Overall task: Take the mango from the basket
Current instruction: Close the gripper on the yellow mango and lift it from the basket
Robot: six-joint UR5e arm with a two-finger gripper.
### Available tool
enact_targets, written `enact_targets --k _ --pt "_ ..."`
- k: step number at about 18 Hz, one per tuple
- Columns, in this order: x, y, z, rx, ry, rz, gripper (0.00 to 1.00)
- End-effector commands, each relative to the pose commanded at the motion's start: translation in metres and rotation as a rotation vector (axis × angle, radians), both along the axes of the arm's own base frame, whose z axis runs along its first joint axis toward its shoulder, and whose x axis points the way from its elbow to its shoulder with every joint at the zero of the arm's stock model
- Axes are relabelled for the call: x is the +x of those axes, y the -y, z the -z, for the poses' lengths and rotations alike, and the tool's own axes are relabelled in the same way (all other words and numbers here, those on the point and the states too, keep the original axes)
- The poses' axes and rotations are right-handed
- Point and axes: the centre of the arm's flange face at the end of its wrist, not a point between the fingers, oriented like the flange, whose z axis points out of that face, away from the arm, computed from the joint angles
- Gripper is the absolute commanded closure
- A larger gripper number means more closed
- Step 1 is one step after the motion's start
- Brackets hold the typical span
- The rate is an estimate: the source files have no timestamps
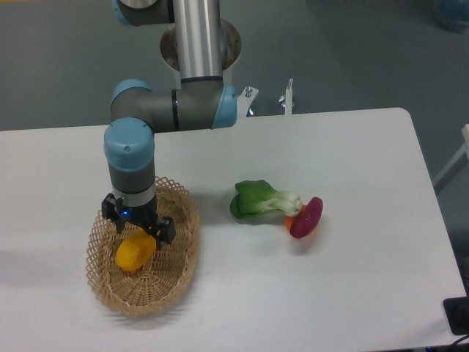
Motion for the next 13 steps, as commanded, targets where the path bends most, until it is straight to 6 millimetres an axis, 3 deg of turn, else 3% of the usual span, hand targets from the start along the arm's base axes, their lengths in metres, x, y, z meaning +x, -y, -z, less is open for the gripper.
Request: enact_targets --k 7,8,11,13 --pt "0.0042 -0.0037 0.0109 -0.01 -0.036 0.01 0.0" --pt "0.0051 -0.0039 0.0109 -0.01 -0.036 0.01 0.05" --pt "0.0053 -0.0035 0.0094 -0.005 -0.035 -0.007 0.36" --pt "0.0051 -0.0036 0.0092 -0.005 -0.037 -0.007 0.47"
